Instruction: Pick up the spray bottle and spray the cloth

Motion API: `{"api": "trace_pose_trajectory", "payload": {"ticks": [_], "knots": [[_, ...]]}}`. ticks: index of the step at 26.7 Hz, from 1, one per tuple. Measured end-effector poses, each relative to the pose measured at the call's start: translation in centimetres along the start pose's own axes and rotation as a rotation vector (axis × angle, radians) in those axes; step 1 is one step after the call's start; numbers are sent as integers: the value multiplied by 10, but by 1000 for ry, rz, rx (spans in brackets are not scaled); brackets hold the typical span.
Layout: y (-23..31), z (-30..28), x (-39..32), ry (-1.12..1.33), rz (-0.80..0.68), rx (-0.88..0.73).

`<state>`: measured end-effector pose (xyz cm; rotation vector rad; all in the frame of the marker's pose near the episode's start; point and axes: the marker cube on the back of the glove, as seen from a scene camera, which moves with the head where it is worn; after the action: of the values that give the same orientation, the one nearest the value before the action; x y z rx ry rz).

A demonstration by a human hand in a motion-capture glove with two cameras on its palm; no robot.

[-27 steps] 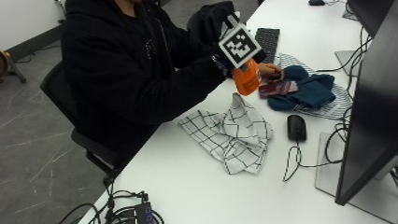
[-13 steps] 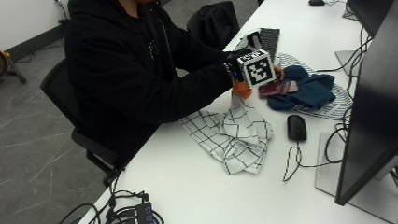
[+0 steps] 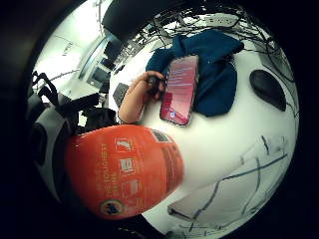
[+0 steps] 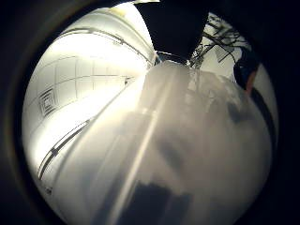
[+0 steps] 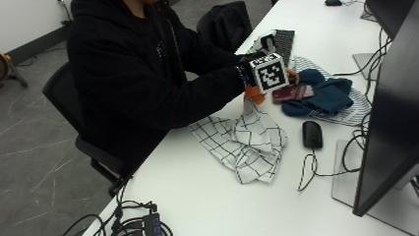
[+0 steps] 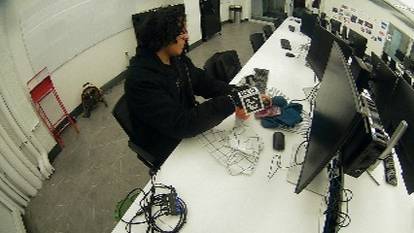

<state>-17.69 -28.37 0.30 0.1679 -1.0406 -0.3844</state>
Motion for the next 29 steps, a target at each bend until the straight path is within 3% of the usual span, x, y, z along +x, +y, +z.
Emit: {"api": "trace_pose_trajectory", "payload": {"ticks": [9,17,24,29], "knots": [[15,-7,1,99,81,26],[67,-59,-13,456,81,36],[135,-101,-30,894,344,-149],[174,-111,-30,1020,436,-204]]}}
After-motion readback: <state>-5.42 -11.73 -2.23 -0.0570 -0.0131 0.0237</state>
